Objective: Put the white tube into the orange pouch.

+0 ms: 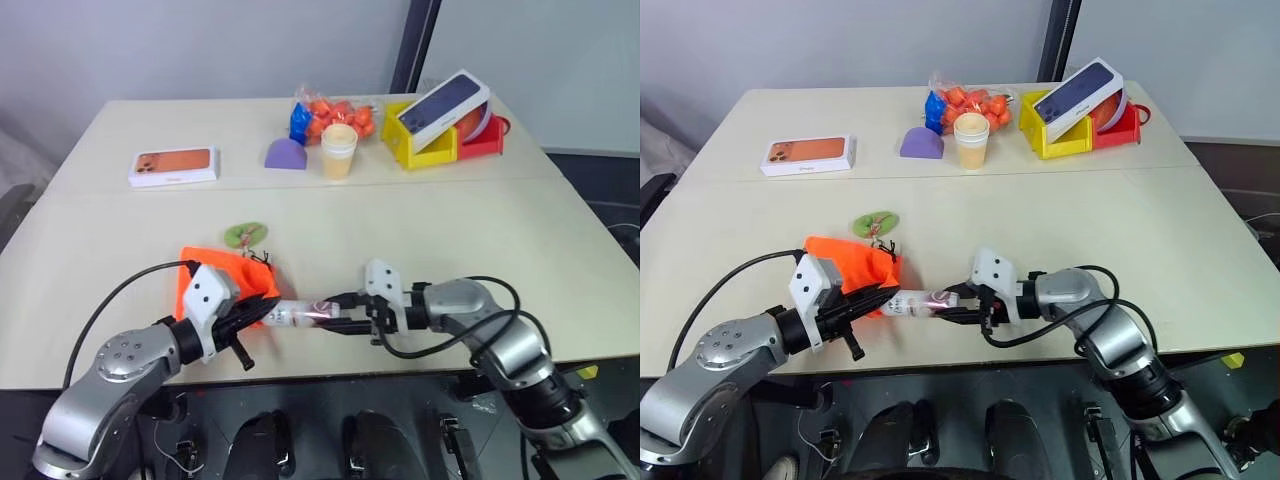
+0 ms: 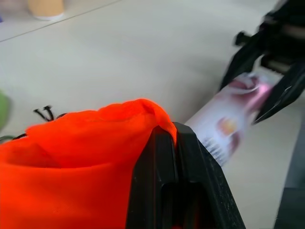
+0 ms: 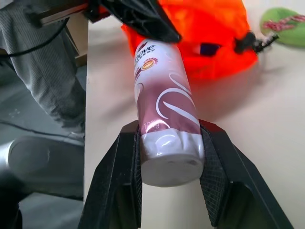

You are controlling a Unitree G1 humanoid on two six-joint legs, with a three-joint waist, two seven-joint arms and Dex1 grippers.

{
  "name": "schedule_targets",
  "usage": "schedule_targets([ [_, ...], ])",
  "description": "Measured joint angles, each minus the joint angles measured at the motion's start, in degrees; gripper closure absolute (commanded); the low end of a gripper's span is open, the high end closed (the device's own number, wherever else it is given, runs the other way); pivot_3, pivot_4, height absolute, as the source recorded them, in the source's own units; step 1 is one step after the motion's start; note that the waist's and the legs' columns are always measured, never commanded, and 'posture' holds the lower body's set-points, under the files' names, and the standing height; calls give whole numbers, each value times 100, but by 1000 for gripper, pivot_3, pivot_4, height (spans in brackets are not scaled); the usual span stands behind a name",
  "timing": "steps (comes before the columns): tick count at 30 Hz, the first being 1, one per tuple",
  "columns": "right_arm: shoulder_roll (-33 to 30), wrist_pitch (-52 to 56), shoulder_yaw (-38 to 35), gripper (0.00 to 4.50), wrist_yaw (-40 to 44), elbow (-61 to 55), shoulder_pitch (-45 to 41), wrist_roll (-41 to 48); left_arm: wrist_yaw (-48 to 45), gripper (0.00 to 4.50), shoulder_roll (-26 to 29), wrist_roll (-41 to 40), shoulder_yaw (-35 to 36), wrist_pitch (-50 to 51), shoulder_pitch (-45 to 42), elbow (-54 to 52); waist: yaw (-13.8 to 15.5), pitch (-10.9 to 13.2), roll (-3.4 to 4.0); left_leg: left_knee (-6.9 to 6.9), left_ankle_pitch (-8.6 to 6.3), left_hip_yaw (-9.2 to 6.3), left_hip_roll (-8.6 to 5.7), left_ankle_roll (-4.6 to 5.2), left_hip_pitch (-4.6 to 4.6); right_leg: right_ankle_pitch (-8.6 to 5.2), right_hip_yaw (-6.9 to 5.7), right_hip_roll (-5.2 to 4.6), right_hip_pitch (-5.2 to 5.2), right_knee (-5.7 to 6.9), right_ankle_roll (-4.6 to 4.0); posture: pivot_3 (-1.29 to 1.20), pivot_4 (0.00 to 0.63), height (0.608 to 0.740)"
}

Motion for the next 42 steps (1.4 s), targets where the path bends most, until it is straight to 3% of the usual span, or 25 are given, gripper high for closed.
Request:
schedule_targets([
  [15,1343,-250,780,3456,-290,1323,-1052,-721,-83,4500,10,-91,-51,62,-175,17,-7,0,0,1,7,1,0,-7,3,1,-1,6,2,11,3,0,150,740],
  [19,1454,-398,793,3456,-313,1472,-1100,-831,-88,4500,3,-64,-50,-30,-139,31,10,0,0,2,12,1,-1,-17,4,2,-3,6,4,12,3,0,150,740],
  [26,1202,-309,660,32,-200,1130,-931,-671,-118,4500,-7,-36,-240,-51,24,191,3,0,0,0,11,0,0,-16,4,2,-2,5,2,14,3,0,150,740],
  [36,112,33,-113,32,-48,193,-218,-226,-176,4500,0,-53,-247,-31,159,243,-8,0,-1,-2,6,-2,0,-9,5,0,-1,3,0,13,0,0,150,740],
  [42,30,35,-376,32,-167,287,-250,-194,-249,4500,38,-77,-230,8,295,314,-4,0,-1,-4,7,-2,0,-10,5,-2,-1,3,-1,12,-3,0,150,740],
])
